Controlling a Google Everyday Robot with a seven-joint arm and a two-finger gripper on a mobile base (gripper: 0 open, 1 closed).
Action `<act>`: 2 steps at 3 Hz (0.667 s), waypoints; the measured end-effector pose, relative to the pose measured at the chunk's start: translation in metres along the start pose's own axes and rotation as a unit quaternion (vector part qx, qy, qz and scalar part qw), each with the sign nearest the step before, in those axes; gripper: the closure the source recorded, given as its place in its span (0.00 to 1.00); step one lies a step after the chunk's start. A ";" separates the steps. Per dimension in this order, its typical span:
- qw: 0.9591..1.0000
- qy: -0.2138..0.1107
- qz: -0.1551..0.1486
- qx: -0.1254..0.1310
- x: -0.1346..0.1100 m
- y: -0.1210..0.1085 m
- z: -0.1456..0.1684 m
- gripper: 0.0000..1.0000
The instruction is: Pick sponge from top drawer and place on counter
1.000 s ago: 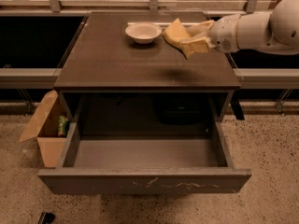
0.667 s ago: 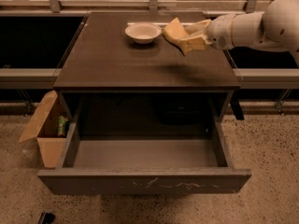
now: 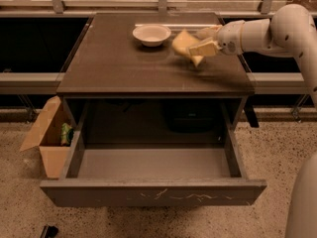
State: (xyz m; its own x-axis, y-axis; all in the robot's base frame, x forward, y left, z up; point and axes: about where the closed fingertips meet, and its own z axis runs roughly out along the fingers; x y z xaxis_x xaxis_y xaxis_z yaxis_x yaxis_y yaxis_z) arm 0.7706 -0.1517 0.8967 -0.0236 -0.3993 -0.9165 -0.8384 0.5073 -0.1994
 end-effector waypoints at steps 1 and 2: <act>1.000 0.000 0.007 -0.001 0.007 -0.006 0.005 0.00; 1.000 -0.003 0.002 0.001 0.004 -0.006 0.000 0.00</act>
Offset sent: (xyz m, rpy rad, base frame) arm 0.0075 -0.0154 0.0038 0.0132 -0.0191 -0.0125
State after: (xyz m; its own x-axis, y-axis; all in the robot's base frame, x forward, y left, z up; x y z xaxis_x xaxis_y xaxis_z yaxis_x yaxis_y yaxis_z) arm 0.7753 -0.1567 0.8945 -0.0229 -0.3921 -0.9196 -0.8368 0.5108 -0.1969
